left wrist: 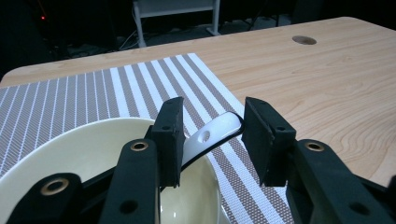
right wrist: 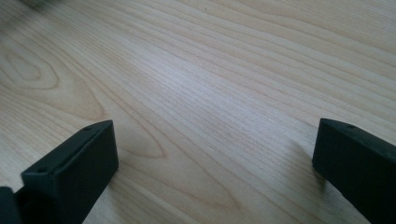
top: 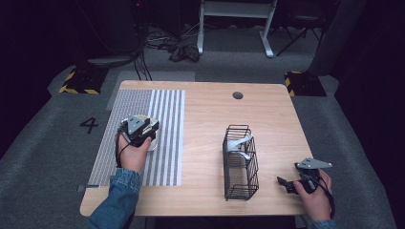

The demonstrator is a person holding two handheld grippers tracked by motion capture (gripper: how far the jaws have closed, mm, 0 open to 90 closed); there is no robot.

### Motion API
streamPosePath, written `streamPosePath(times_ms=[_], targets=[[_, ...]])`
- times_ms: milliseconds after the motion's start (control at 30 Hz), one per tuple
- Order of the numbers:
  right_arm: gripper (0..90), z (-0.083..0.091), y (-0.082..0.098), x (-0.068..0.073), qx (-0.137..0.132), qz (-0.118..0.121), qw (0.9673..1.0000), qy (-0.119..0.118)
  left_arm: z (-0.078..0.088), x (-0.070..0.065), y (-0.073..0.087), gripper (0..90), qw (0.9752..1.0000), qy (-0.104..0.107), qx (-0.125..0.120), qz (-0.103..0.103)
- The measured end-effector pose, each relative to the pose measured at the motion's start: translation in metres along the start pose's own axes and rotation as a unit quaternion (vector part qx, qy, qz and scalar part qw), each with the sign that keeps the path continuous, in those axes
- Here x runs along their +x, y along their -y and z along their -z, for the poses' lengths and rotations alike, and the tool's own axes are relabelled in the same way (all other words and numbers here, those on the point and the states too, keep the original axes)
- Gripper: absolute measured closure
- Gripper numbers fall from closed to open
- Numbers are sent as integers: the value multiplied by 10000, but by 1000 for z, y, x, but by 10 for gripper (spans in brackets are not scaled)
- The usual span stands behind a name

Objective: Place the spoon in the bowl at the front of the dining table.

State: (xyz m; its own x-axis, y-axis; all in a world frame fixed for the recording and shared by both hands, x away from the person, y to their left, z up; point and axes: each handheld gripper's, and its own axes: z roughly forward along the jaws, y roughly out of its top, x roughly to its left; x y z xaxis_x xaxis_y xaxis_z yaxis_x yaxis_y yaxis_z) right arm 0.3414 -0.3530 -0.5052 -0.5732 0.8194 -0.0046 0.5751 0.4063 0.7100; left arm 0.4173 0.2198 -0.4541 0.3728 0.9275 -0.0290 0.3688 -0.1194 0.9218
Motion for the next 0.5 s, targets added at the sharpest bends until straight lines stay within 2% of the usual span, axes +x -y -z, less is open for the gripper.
streamPosePath(times_ms=[233, 500], targets=[[3, 0, 0, 0, 0, -1, 10000, 0, -1, -3, 1, 564, 9999, 57, 87, -25], [2, 0, 0, 0, 0, 0, 10000, 0, 9, -4, -6, 475, 9999, -2, -129, 47]])
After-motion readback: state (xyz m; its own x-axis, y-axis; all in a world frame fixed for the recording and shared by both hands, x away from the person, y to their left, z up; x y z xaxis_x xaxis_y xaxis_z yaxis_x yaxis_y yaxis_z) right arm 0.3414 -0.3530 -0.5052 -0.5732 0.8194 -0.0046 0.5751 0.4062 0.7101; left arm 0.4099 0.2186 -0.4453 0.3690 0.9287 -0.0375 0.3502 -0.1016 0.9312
